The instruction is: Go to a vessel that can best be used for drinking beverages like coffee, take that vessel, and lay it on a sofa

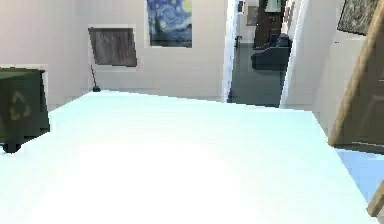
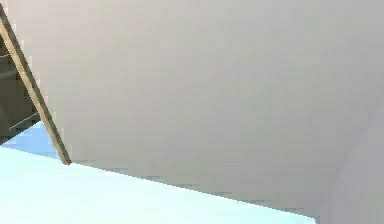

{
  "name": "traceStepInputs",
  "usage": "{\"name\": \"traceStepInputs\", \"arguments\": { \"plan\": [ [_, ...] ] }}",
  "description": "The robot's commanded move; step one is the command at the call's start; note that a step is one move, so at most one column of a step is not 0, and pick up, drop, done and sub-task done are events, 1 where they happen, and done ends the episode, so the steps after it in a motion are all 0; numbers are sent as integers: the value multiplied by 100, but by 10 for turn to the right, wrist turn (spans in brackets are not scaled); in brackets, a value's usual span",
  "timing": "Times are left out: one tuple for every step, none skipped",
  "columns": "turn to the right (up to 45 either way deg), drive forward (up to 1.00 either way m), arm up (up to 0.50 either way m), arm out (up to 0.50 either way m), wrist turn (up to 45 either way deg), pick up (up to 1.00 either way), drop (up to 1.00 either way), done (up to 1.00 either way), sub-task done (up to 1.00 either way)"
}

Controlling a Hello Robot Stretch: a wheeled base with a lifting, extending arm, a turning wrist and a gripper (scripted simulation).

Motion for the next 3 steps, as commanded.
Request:
{"name": "traceStepInputs", "arguments": {
  "plan": [
    [450,0,0,0,0,0,0,0,0],
    [360,0,0,0,0,0,0,0,0],
    [0,10,0,0,0,0,0,0,0]
  ]
}}
